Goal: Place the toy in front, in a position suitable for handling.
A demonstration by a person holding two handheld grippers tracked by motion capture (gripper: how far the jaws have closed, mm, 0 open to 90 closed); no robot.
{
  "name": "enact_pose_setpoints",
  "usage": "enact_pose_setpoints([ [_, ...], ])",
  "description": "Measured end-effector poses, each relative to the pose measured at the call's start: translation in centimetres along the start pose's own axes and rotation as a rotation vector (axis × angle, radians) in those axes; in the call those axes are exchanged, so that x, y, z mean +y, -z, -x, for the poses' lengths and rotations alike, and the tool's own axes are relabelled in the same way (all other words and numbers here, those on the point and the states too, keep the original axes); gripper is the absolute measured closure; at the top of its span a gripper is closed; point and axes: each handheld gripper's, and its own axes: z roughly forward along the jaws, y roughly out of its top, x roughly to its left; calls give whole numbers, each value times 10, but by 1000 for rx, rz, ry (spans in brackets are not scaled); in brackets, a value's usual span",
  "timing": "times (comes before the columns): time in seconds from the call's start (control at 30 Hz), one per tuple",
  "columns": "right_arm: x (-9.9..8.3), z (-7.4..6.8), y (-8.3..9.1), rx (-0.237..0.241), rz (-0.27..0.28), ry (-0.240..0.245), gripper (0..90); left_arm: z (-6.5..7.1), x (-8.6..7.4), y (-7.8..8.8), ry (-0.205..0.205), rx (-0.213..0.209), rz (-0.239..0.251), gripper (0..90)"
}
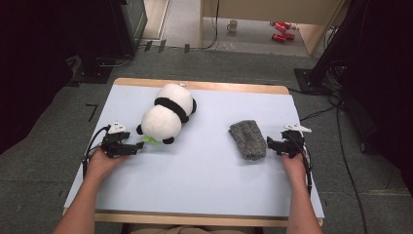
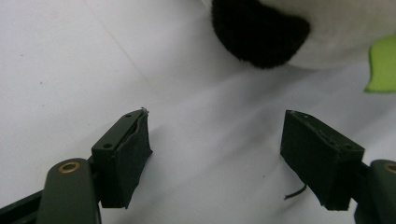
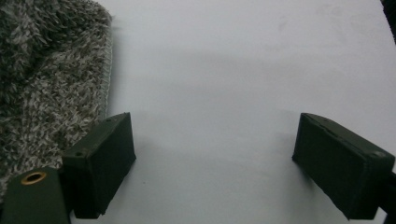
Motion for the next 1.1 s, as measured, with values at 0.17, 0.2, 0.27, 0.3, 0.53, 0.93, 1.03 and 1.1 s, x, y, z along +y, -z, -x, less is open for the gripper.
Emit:
enact_pose_setpoints([
  [0.17,0,0,0,0,0,0,120,-3,13,13,55,-46,20,201],
  [0.2,0,0,0,0,0,0,120,-2,18,19,54,-43,41,201],
  [0.27,0,0,0,0,1,0,120,0,24,25,59,-41,70,195],
  [0.3,0,0,0,-1,1,1,120,2,31,30,55,-38,86,189],
  [0.53,0,0,0,-1,2,1,120,16,52,39,17,-52,139,187],
  [0.93,-1,-1,0,-7,4,-1,122,41,85,21,17,-59,150,149],
  [1.03,-1,-1,0,-7,4,-1,122,47,92,15,29,-56,159,134],
  [1.1,-1,-1,0,-6,4,-1,122,49,94,13,42,-65,160,133],
])
